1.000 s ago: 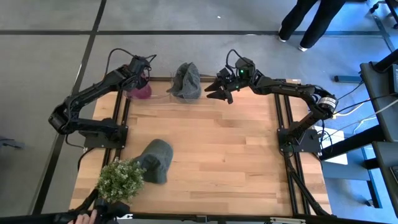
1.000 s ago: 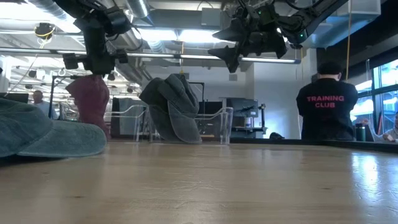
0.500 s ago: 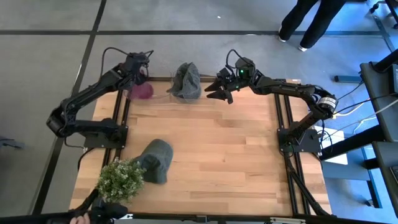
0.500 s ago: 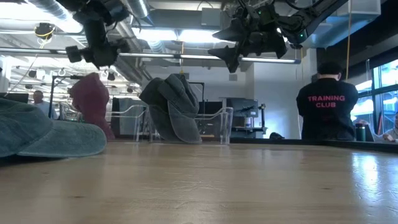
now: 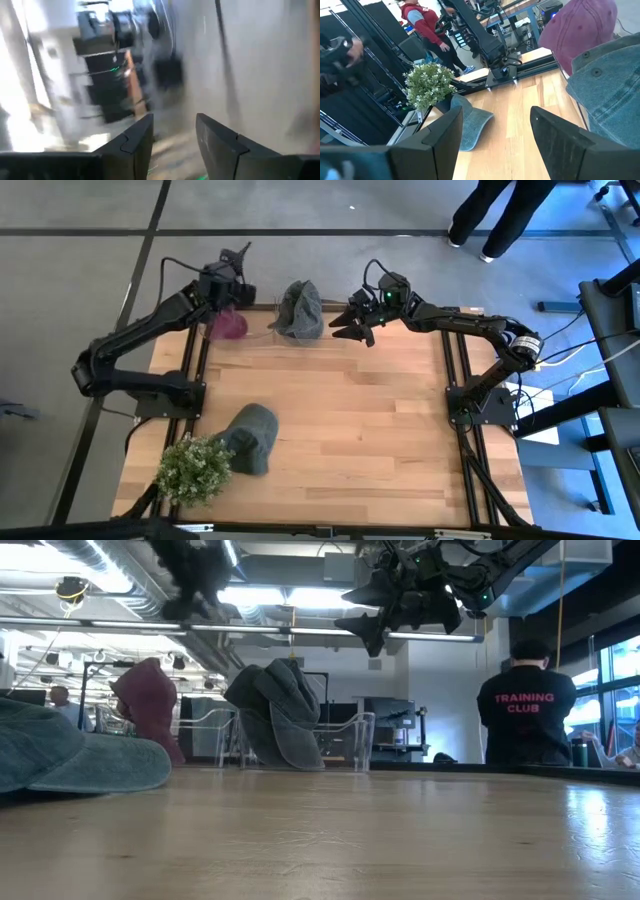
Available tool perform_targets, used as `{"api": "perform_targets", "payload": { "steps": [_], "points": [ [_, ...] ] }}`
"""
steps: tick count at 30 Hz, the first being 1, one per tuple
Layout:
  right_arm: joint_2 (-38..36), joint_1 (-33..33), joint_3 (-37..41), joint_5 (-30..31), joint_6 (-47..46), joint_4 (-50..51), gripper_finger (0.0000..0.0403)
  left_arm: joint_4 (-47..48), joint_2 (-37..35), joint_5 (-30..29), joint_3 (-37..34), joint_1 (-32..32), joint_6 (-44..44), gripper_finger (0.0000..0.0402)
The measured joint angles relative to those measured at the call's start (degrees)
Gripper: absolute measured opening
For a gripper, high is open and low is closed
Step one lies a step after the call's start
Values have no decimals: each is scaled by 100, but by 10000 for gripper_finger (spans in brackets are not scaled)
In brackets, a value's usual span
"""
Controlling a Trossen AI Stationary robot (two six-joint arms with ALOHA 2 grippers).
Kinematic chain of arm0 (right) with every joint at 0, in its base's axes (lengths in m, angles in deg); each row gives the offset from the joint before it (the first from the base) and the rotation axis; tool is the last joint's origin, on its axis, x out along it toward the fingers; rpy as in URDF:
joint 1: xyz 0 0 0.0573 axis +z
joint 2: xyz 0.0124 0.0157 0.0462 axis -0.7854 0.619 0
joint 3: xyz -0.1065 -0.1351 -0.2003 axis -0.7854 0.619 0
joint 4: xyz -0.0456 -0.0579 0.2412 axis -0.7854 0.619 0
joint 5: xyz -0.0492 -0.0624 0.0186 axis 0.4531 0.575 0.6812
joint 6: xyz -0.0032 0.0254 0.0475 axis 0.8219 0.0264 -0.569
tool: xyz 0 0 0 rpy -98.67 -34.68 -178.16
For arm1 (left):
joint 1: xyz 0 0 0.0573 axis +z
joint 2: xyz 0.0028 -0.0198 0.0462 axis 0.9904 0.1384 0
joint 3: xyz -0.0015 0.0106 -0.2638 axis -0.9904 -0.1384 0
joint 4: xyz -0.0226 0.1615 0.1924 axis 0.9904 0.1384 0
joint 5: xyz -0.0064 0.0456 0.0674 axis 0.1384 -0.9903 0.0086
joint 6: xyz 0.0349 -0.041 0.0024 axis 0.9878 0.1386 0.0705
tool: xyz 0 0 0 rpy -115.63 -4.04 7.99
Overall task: Pick and place caps into container
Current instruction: Put the red cap into the left transparent container
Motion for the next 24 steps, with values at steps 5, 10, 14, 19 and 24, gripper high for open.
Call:
{"api": "perform_targets", "payload": {
  "steps": [5, 10, 14, 19, 24],
  "points": [
    [0, -2, 0, 0, -74, 0, 233, 486, 0, 1230, 101, -267, -3601, 148],
    [0, -1, 0, 0, -127, 0, 233, 1543, 242, 2192, 101, 63, -5651, 147],
    [0, -2, 0, 0, -123, 2, 233, 2199, 626, 2145, 101, 307, -6481, 148],
    [0, -1, 0, 0, -116, 1, 233, 2847, 1112, 1058, 99, 398, -6392, 146],
    [0, -2, 0, 0, -109, 2, 233, 3313, 1351, 237, 97, 401, -6028, 145]
  ]
}}
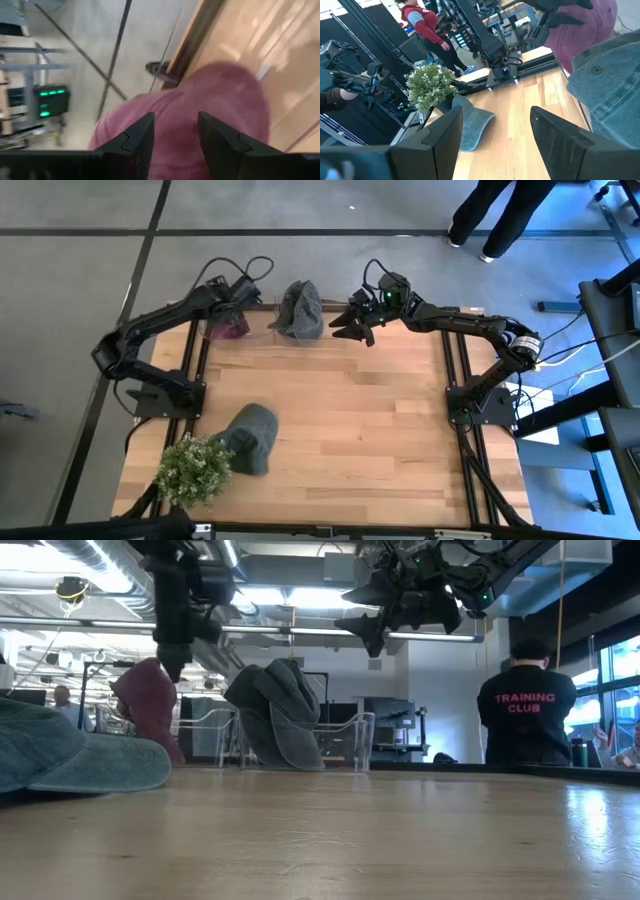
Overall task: Pick and place caps into container
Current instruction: Put the red cap into the left transparent container
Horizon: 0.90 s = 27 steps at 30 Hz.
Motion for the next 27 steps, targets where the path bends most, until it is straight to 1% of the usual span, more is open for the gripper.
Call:
{"api": "perform_targets", "payload": {
  "steps": [2, 7, 9, 11, 13, 14, 15, 18, 19, 20, 21, 23, 27],
  "points": [
    [0, 2, 0, 0, 2, 0, 233, 168, 28, -311, 0, -4, 215, 144],
    [0, 2, 0, 0, 146, 0, 233, 662, 24, -1754, 0, 15, 854, 144],
    [0, 0, 0, 0, 160, 0, 233, 750, 15, -2081, 0, 62, 1061, 144],
    [0, 0, 0, 0, 157, 0, 233, 749, -31, -2156, 2, 76, 1073, 144],
    [0, 0, 0, 0, 157, 0, 233, 762, -73, -1913, 105, 74, 898, 144],
    [0, 2, 0, 0, 157, 0, 233, 752, -97, -1613, 203, 62, 707, 144],
    [0, 2, 0, 0, 155, 0, 233, 750, -127, -1194, 326, 41, 486, 144],
    [0, 1, 0, 2, 155, 0, 233, 585, -189, 349, 648, 26, -49, 144],
    [0, 0, 0, 1, 155, 0, 233, 521, -197, 775, 694, 24, -75, 144],
    [0, 0, 0, 2, 153, 0, 233, 452, -201, 1067, 697, 22, -58, 144],
    [0, 1, 0, 2, 153, 0, 233, 397, -190, 1229, 681, 24, 0, 144],
    [0, 0, 0, 2, 153, 0, 233, 267, -117, 1348, 569, 24, 78, 144],
    [0, 1, 0, 7, 155, 0, 233, 270, 275, 1651, 328, 35, 54, 144]
  ]
}}
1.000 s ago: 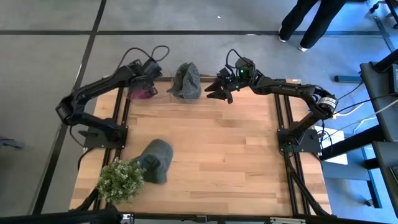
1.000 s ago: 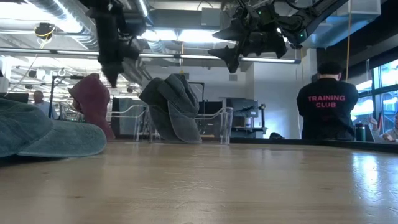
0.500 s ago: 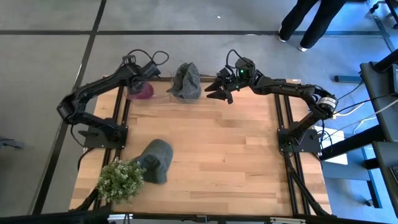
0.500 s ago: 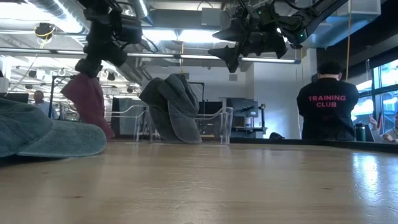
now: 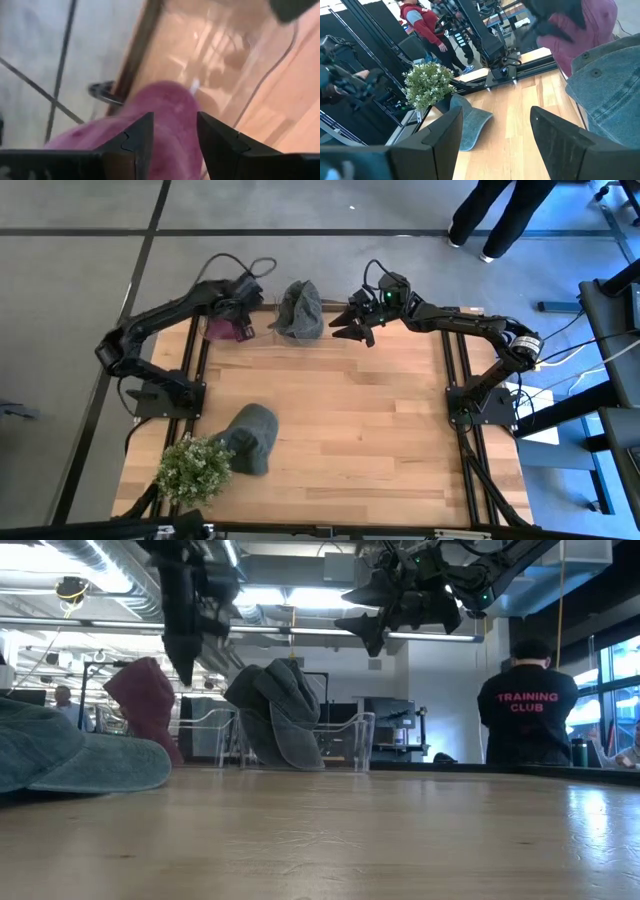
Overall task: Pick and place caps into container
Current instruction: Put the red cap into the left transparent container
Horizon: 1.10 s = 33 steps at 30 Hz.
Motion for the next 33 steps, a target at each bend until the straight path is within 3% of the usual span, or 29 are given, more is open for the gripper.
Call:
{"api": "perform_targets", "payload": {
  "steps": [9, 18, 26, 33],
  "points": [
    [0, 1, 0, 2, 2, 3, 233, 578, 1046, -793, -76, -6, -267, 144],
    [0, -1, -2, 0, 98, 13, 233, 1793, 1196, -2526, -76, -37, -189, 144],
    [0, 0, -2, 0, 142, 15, 233, 2082, 1194, -2590, -26, -73, -433, 144],
    [0, 0, -2, -7, 121, 16, 233, 2231, 926, -2589, 463, -164, -446, 144]
  ]
}}
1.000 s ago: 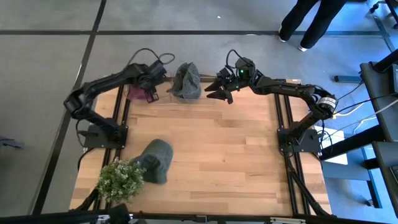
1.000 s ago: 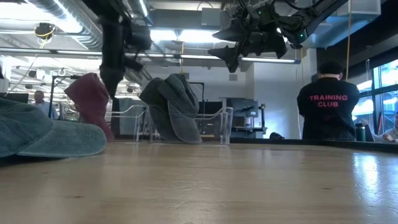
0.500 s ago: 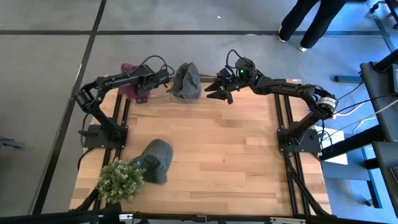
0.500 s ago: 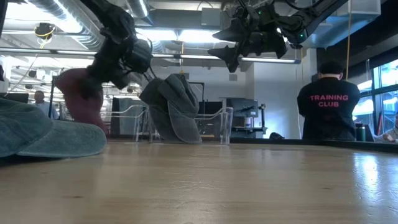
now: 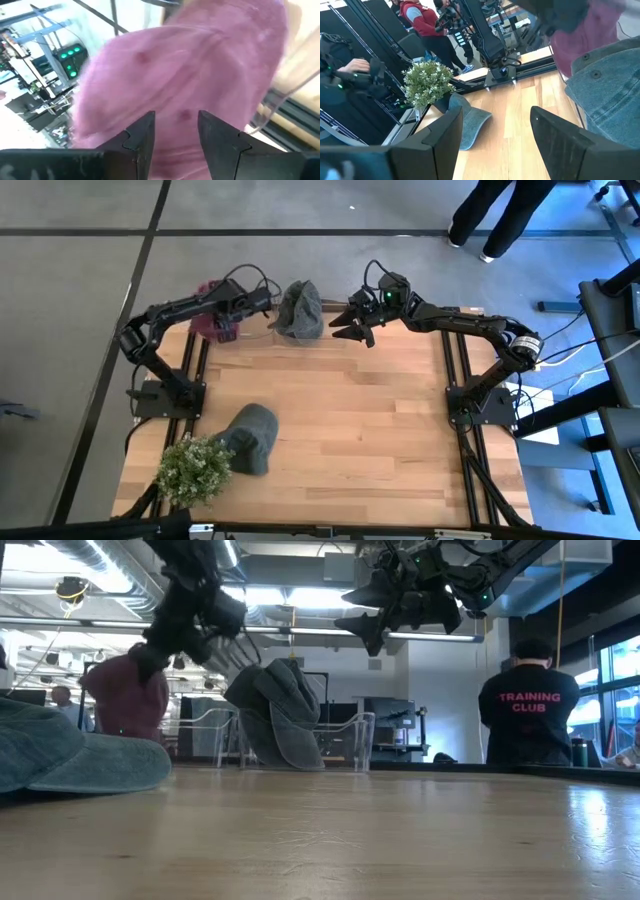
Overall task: Pick and place caps into container
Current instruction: Put the red cap into the left transparent container, then put the blue cap into the right transparent container
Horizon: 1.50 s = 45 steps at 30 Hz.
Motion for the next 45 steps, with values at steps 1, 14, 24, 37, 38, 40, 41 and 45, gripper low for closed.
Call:
{"api": "perform_targets", "payload": {
  "steps": [1, 14, 24, 37, 38, 40, 41, 45],
  "points": [
    [0, -1, 0, 0, 1, 1, 233, 0, -73, 0, 91, 2, 0, 144],
    [0, 243, 0, 123, 67, -1, 233, -1612, -2277, 3099, 335, -615, -1623, 144],
    [0, 1363, 0, 392, 610, -3, 233, -5236, -4242, 3470, -2112, -2756, -2745, 144],
    [0, 2143, 0, 1575, -53, 2, 233, -4837, -4082, 4338, -3155, -4224, -2950, 144],
    [0, 2171, 0, 1576, -156, 3, 233, -4660, -3964, 4330, -3155, -4234, -2942, 144],
    [0, 2228, 0, 1575, -299, 4, 233, -4387, -3689, 4389, -3161, -4234, -2912, 144],
    [0, 2260, 0, 1575, -324, 3, 233, -4341, -3544, 4437, -3162, -4234, -2859, 144],
    [0, 2383, 0, 1574, -364, 3, 233, -4393, -2915, 4736, -3161, -4158, -2630, 144]
  ]
}}
